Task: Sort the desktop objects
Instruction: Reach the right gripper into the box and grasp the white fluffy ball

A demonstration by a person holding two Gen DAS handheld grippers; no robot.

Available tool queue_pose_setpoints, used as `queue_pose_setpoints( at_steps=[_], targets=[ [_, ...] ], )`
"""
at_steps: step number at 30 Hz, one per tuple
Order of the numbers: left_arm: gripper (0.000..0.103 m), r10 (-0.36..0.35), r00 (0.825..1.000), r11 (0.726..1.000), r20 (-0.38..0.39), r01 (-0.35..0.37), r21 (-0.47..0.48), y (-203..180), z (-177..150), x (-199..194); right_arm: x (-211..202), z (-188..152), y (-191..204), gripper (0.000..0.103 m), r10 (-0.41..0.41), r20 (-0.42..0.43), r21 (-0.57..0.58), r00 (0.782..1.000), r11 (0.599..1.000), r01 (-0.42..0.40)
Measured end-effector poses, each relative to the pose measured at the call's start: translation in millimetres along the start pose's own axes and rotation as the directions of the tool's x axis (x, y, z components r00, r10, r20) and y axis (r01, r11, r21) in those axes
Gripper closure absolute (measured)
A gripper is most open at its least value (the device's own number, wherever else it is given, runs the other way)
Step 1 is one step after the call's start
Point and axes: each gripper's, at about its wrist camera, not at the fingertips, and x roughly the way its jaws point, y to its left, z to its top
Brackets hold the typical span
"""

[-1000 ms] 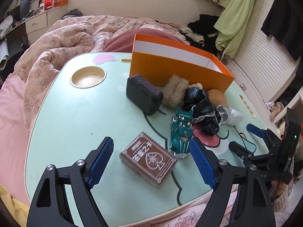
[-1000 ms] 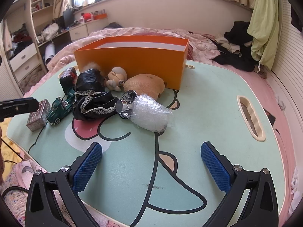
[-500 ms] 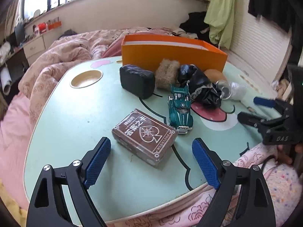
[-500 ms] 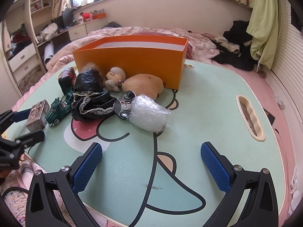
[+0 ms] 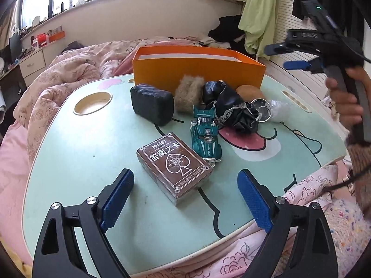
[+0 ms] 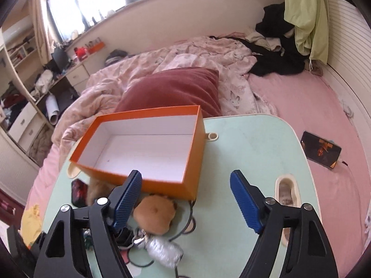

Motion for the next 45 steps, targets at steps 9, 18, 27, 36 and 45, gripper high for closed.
queue_pose_setpoints(
  at_steps=[9, 18, 27, 36, 45],
  targets=[
    [0.012, -0.164, 0.983, 0.961, 0.084, 0.179, -0.212, 31.7, 41.3, -13.4, 72.2, 22.8, -6.0, 0.084, 0.020, -0.225, -0.075, 0.974, 0.996, -0.037],
    [0.012, -0.195, 0.975, 0.913, 0.107, 0.221, -0.343, 60.9, 59.2, -10.0, 55.8, 16.1, -20.4, 0.085, 0.050, -0.293, -0.097, 0.955, 0.992, -0.082],
    [0.012, -0.175, 0.982, 0.928, 0.076, 0.190, -0.319, 55.8, 46.2, -4.8, 62.4, 116.1, 53.0, 0.029, 0.066, -0.184, -0.126, 0.981, 0.988, -0.091],
    [0.012, -0.201, 0.976, 0.905, 0.087, 0.219, -0.366, 64.0, 36.6, -8.1, 204.6, 111.2, 91.5, 0.062, -0.191, -0.530, -0.225, 0.826, 0.971, 0.080],
    [0.012, -0.221, 0.972, 0.896, 0.080, 0.235, -0.376, 61.7, 31.0, -3.9, 66.0, 127.0, 76.5, 0.064, 0.082, -0.189, -0.128, 0.979, 0.986, -0.107]
  ],
)
